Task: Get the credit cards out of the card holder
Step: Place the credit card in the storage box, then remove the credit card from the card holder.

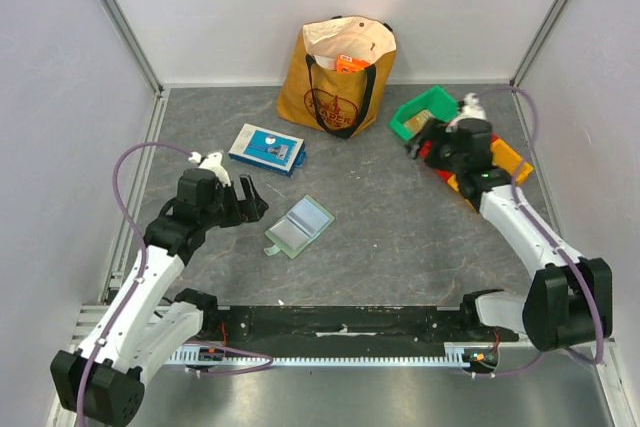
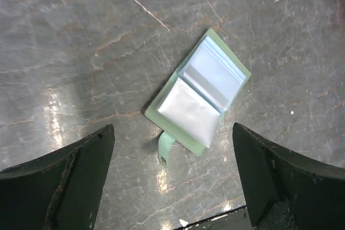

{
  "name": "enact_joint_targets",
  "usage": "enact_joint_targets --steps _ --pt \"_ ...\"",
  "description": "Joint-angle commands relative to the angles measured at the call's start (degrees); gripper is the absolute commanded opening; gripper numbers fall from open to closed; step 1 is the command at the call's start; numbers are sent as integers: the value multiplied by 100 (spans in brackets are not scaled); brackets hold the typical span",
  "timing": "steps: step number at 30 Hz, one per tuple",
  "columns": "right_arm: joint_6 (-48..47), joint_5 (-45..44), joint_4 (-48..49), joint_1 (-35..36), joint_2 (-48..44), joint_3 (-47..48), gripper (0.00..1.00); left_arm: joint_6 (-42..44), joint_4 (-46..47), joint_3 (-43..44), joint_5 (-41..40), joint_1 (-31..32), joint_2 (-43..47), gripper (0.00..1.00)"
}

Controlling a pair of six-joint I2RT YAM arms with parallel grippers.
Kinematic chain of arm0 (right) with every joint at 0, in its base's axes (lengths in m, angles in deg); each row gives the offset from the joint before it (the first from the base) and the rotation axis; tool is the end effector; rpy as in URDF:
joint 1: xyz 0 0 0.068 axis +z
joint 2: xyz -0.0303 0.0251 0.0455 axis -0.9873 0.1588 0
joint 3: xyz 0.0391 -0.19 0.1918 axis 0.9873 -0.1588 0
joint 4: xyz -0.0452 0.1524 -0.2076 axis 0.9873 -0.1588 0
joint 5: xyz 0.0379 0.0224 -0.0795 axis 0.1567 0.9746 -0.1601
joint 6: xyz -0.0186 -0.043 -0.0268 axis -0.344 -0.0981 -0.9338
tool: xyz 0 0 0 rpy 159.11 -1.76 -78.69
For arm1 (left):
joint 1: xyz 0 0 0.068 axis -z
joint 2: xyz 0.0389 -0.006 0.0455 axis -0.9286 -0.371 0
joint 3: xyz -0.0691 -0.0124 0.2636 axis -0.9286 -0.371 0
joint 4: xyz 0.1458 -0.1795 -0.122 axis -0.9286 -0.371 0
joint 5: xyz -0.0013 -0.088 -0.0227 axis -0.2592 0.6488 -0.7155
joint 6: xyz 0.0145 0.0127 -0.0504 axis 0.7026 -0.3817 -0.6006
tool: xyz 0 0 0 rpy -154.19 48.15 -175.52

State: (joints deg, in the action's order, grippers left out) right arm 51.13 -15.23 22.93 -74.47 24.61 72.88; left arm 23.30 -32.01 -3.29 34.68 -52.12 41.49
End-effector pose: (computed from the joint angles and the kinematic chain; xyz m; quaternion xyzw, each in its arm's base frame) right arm 0.2799 0.0337 0.2807 0.1552 0.8428 0.1846 0.4812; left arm 0.1625 -0.0494 0.2746 -0.0508 0.8974 -0.1809 0.3991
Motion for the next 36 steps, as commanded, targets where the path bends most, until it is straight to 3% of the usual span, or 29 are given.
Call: enact_joint_targets --steps 1,5,12,22,36 --pt "-187 414 1082 1238 288 -49 82 -290 297 -186 850 -28 -402 95" --pt "-258 449 1468 2277 771 -93 78 -562 438 -291 1317 25 -781 95" --pt "-469 326 1909 3411 1721 30 69 -1231 1008 -669 790 350 -710 86" --pt "-873 -210 1663 4036 2433 232 64 -1513 1528 -986 -282 1053 -1685 82" --pt "-961 -632 1795 4555 2856 162 59 -1495 1871 -1082 -845 1510 -2679 51"
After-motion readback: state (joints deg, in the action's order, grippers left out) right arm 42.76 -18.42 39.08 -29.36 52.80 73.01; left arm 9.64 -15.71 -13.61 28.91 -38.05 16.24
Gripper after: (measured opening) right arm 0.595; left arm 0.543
